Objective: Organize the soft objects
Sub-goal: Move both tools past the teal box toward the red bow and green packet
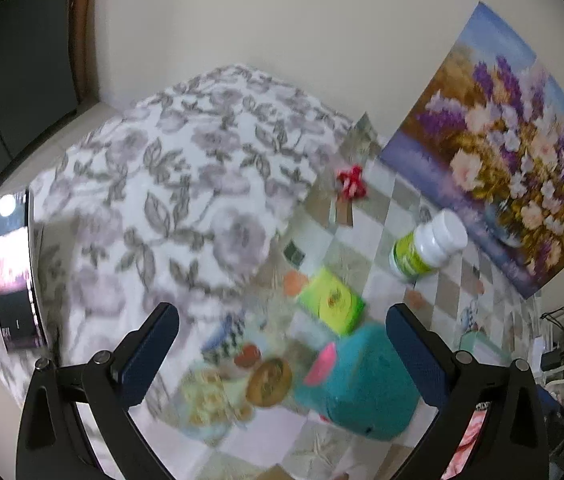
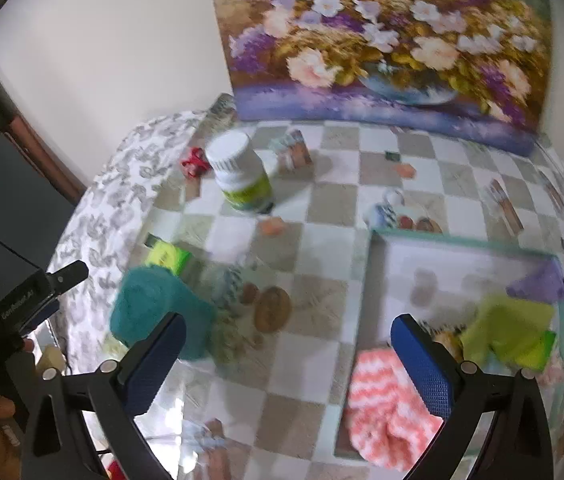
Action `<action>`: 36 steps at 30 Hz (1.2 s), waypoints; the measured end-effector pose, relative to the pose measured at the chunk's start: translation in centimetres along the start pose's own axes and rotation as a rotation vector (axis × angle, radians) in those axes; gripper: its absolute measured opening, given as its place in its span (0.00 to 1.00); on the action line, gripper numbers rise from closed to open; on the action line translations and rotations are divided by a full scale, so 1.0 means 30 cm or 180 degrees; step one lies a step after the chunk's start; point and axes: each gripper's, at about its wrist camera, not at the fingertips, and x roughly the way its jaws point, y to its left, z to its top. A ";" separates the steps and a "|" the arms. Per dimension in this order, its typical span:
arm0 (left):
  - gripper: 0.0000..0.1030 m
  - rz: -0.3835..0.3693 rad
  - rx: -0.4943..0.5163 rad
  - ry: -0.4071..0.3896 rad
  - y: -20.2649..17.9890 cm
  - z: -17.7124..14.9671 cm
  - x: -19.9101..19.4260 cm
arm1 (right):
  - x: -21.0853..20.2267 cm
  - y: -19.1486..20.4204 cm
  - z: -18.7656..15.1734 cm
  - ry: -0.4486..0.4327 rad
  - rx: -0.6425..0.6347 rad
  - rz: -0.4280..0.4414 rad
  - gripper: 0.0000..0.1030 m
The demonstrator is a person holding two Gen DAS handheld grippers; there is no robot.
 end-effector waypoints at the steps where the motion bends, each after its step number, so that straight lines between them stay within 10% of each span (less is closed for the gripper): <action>1: 1.00 0.0008 0.0040 -0.0021 0.006 0.017 0.001 | 0.001 0.013 0.019 -0.0013 -0.0008 -0.0001 1.00; 36: 1.00 0.0268 0.0069 0.1099 0.175 0.165 0.348 | 0.561 0.506 0.265 0.1434 -0.1224 0.0551 1.00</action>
